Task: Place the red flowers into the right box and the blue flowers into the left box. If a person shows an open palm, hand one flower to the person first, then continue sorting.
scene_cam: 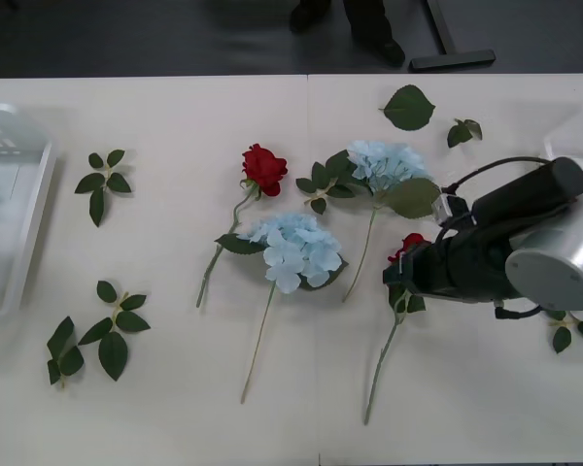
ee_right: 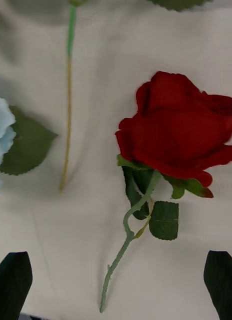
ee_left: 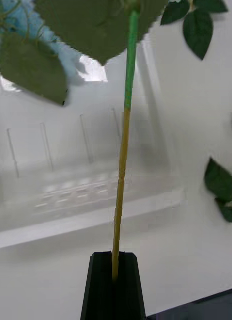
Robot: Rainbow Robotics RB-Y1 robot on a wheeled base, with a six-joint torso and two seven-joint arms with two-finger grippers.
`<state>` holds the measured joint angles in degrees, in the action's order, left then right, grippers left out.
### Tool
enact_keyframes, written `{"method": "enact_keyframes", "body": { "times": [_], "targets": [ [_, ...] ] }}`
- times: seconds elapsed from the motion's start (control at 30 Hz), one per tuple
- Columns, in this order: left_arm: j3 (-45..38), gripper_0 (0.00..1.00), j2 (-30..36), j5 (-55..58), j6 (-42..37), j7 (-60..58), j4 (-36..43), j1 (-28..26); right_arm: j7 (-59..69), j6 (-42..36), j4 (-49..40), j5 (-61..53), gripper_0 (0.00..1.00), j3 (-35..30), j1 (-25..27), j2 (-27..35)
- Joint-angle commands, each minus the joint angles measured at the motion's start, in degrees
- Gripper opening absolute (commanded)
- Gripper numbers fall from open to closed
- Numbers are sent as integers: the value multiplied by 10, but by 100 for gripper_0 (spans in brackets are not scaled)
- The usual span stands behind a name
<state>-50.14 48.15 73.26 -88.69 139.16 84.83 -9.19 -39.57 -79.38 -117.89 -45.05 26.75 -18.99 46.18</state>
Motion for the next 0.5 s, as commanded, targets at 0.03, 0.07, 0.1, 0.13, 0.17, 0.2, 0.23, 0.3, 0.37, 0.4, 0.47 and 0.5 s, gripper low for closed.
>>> {"method": "enact_keyframes", "body": {
  "times": [0.03,0.07,0.1,0.13,0.17,0.2,0.23,0.3,0.37,0.4,0.47,0.5],
  "targets": [
    [-13,0,68,-48,28,-22,-36,-28,75,-2,-21,87,100,52,3,-16],
    [-4,0,72,-62,34,-16,-44,-26,99,-7,-20,113,100,66,3,-21],
    [6,0,77,-79,42,-15,-51,-24,120,-13,-20,134,100,78,3,-23],
    [10,0,78,-86,48,-15,-55,-22,129,-17,-20,145,100,83,3,-24],
    [22,0,79,-102,62,-15,-58,-21,145,-23,-20,159,100,93,3,-26],
    [30,0,79,-120,80,-15,-59,-21,158,-26,-20,170,100,101,3,-29],
    [36,0,79,-131,92,-15,-59,-21,166,-28,-20,175,100,103,3,-30],
    [56,0,79,-160,125,-17,-59,-21,180,-36,-18,183,100,106,3,-42],
    [72,0,80,-180,141,-18,-59,-21,181,-43,-14,192,100,108,3,-52],
    [80,0,81,-188,149,-20,-59,-21,181,-47,-11,197,100,108,3,-58],
    [95,0,82,-203,164,-20,-59,-21,181,-50,3,207,100,109,2,-72],
    [103,0,83,-210,171,-20,-59,-20,179,-51,13,211,100,110,0,-81]
  ]
}}
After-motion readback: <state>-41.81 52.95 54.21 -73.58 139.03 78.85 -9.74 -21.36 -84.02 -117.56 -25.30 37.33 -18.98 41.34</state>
